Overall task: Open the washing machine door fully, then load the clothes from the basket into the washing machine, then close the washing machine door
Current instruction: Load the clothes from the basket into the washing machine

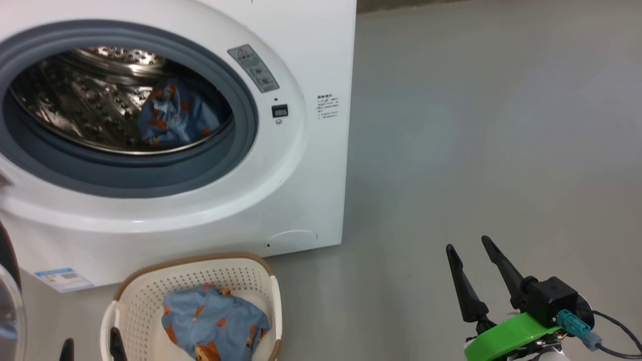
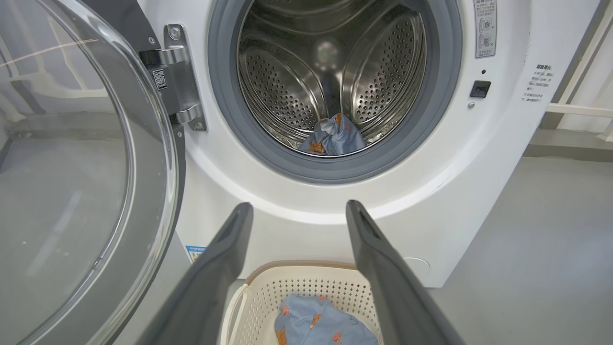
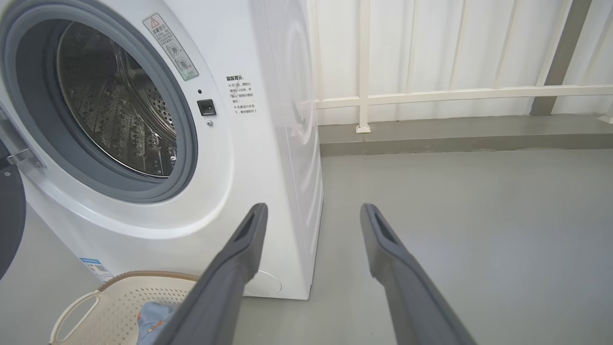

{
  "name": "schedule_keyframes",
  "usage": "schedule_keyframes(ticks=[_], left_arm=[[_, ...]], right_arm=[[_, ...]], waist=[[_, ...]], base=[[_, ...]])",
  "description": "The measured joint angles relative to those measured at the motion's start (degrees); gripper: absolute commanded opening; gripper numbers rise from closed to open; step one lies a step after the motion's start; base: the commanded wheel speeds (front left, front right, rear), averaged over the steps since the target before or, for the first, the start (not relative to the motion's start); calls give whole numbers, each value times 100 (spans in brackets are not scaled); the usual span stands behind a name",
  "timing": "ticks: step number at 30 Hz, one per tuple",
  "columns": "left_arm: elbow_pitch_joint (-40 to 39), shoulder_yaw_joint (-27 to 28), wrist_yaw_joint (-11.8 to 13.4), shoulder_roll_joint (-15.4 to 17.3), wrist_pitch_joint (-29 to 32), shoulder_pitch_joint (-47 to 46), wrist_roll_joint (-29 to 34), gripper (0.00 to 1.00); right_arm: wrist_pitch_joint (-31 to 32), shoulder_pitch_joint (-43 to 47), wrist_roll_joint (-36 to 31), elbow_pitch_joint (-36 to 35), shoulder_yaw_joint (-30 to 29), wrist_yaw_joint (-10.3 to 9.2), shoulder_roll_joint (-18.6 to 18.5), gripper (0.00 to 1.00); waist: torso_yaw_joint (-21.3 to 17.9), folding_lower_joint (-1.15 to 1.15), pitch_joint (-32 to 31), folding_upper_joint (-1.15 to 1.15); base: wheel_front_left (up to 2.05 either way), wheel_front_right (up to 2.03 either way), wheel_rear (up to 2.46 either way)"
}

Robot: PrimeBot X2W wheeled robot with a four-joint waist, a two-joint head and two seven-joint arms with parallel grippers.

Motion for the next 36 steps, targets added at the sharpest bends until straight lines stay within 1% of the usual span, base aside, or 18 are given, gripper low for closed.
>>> schedule_keyframes(ticks=[8,14,18,30,36], left_arm=[[-250,-9,-16,-2,0,-451,-62,100],[-176,-15,-160,-3,0,-828,-59,100],[54,-7,-229,-3,0,-1165,-121,100],[1294,109,-743,-14,0,-2098,-375,100],[1836,292,-938,-29,0,-2579,-381,100]], right_arm=[[0,-32,-1,-54,-16,0,1,100],[-1,-168,8,-76,-16,0,1,100],[-1,-330,20,-135,-9,0,0,100],[-1,-795,79,-229,18,0,-3,100],[-1,-1017,86,-305,45,0,-3,100]], waist=[[32,0,407,0],[41,1,824,0],[38,1,1142,0],[-69,1,2106,0],[-193,1,2537,0]], base=[[0,0,0],[0,0,0],[0,0,0],[0,0,0],[0,0,0]])
